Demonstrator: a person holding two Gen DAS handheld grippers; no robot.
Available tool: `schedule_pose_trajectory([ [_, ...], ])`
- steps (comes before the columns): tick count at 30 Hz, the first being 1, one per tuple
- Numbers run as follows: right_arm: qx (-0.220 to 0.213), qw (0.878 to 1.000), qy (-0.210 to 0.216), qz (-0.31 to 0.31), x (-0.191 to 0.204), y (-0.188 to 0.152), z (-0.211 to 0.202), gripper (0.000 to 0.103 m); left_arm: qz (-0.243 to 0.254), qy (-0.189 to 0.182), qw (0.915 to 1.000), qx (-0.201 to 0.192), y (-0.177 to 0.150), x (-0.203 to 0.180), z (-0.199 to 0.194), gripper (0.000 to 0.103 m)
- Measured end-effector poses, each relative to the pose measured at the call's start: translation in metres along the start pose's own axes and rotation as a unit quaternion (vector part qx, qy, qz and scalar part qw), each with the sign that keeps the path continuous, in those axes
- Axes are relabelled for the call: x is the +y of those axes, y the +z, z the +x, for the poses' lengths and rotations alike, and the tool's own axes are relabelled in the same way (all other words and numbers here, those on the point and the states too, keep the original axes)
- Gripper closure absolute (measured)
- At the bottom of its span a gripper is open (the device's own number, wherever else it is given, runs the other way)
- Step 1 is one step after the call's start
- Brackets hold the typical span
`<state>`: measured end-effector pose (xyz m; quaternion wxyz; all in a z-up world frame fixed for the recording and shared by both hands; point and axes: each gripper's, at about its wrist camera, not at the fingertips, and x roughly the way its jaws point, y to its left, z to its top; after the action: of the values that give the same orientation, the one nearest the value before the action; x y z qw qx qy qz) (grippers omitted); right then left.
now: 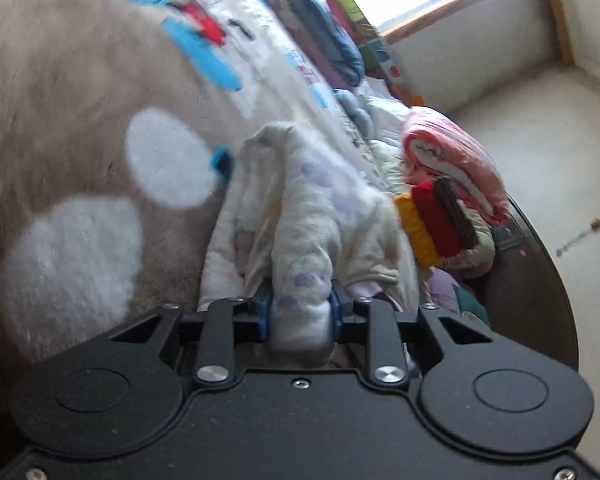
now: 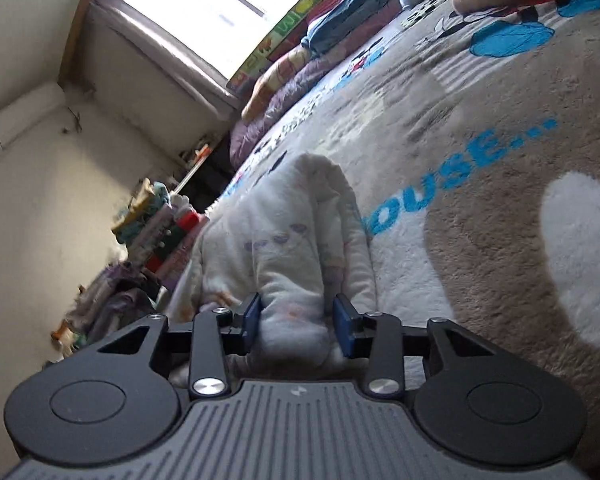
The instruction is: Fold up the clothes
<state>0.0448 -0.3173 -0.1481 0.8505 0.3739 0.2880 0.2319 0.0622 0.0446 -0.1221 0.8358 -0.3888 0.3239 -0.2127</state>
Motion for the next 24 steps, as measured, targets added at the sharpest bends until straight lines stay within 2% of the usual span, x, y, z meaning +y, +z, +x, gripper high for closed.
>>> schedule_pose_trajectory([
  [1, -0.005, 1.0, 0.005, 0.004, 0.0, 0.001, -0.004, 0.062, 0.008, -0.005, 1.0, -0.003, 0.001, -0.001, -0.002, 0.051],
  [6, -0.026, 1.0, 0.017, 0.001, 0.003, 0.007, -0.012, 0.062, 0.035, -0.026, 0.9988, -0.02, 0.005, -0.003, -0.008, 0.051],
  [7, -0.028, 0.999, 0.019, 0.0, 0.002, 0.009, -0.012, 0.062, 0.04, -0.03, 0.9984, -0.024, 0.006, -0.004, -0.009, 0.061],
  [8, -0.023, 1.0, 0.02, 0.0, 0.002, 0.009, -0.012, 0.065, 0.031, -0.034, 0.9987, -0.024, 0.007, -0.003, -0.007, 0.077],
  [10, -0.006, 0.994, 0.058, 0.094, -0.015, 0.007, -0.006, 0.075, 0.001, -0.04, 0.999, -0.021, 0.008, 0.001, 0.0, 0.082],
  [11, 0.002, 0.987, 0.078, 0.142, -0.024, 0.006, -0.003, 0.077, -0.001, -0.037, 0.9991, -0.019, 0.008, 0.001, 0.001, 0.083],
  [13, 0.007, 0.976, 0.095, 0.197, -0.033, -0.002, 0.001, 0.078, 0.005, -0.026, 0.9995, -0.015, 0.009, 0.001, 0.0, 0.084],
  [15, 0.023, 0.978, 0.065, 0.198, -0.04, -0.007, 0.007, 0.078, 0.011, -0.016, 0.9997, -0.011, 0.011, 0.001, -0.001, 0.083],
  [16, 0.031, 0.978, 0.056, 0.198, -0.045, -0.008, 0.01, 0.083, 0.014, -0.011, 0.9998, -0.009, 0.012, 0.001, -0.002, 0.082],
  [18, 0.028, 0.984, 0.047, 0.171, -0.039, -0.004, 0.006, 0.082, 0.021, 0.0, 0.9998, -0.005, 0.013, 0.001, -0.003, 0.08],
  [20, 0.024, 0.989, 0.039, 0.142, -0.032, 0.001, 0.001, 0.07, 0.027, 0.01, 0.9996, -0.001, 0.014, 0.001, -0.004, 0.063],
  [22, 0.005, 0.993, 0.043, 0.108, -0.023, 0.008, -0.009, 0.069, 0.033, 0.02, 0.9992, 0.003, 0.016, 0.001, -0.005, 0.062],
  [24, -0.018, 0.997, 0.036, 0.066, -0.013, 0.014, -0.019, 0.069, 0.065, 0.028, 0.9973, -0.018, 0.019, -0.005, -0.013, 0.062],
])
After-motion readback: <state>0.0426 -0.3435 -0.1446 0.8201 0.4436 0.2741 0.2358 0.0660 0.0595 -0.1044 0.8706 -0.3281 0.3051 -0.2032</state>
